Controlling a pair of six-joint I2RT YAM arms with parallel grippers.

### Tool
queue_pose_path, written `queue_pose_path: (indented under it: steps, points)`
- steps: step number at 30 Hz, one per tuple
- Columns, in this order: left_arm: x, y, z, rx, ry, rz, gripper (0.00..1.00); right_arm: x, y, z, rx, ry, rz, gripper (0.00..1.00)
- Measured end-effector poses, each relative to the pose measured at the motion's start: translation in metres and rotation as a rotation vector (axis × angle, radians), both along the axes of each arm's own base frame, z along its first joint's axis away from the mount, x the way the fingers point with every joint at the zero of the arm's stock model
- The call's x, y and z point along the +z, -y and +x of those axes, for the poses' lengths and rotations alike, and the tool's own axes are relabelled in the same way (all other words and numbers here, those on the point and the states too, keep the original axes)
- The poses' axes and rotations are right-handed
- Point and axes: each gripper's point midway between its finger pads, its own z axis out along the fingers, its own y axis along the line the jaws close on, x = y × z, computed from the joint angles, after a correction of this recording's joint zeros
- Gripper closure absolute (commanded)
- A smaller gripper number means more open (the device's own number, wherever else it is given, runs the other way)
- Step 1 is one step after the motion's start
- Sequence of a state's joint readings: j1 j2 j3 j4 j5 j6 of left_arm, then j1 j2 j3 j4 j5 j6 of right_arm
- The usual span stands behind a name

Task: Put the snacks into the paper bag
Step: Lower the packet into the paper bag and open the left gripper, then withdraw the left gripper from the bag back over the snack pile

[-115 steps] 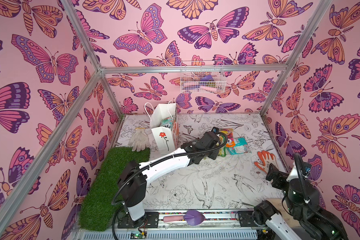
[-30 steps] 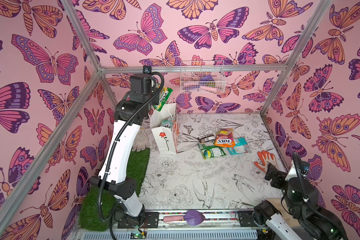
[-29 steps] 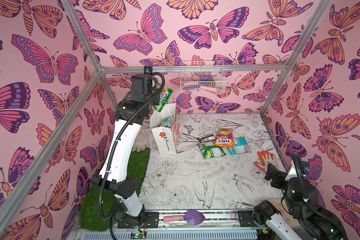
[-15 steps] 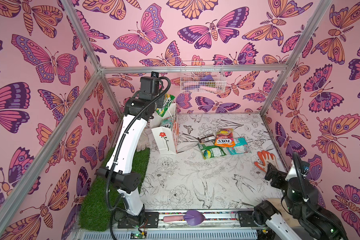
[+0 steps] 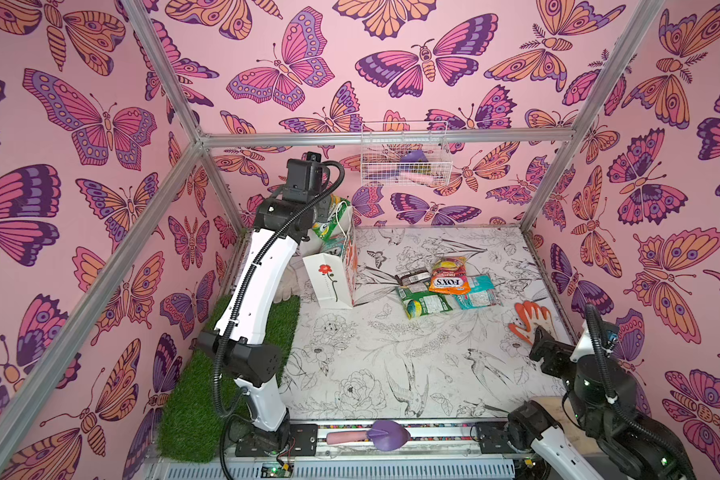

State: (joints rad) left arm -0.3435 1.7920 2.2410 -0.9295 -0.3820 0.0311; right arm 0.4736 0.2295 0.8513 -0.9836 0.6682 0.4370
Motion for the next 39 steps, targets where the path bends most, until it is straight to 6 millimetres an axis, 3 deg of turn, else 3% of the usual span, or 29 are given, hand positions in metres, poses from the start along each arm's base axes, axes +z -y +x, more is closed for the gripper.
queue_pose_path:
  steps: [9, 21, 29, 39]
  points:
    - [0.0, 0.014, -0.003, -0.024, 0.002, -0.01, 0.75, 0.0, 0.0, 0.0, 0.0, 0.0, 0.0, 0.03]
    - [0.013, 0.024, -0.012, -0.049, 0.032, -0.022, 0.73, 0.0, 0.0, 0.0, 0.0, 0.0, 0.0, 0.03]
    - [0.023, 0.064, -0.031, -0.155, 0.054, -0.021, 0.69, 0.0, 0.0, 0.0, 0.0, 0.0, 0.0, 0.02]
    - [0.034, 0.123, -0.059, -0.328, 0.08, 0.009, 0.56, 0.0, -0.001, 0.0, 0.004, -0.001, 0.002, 0.0]
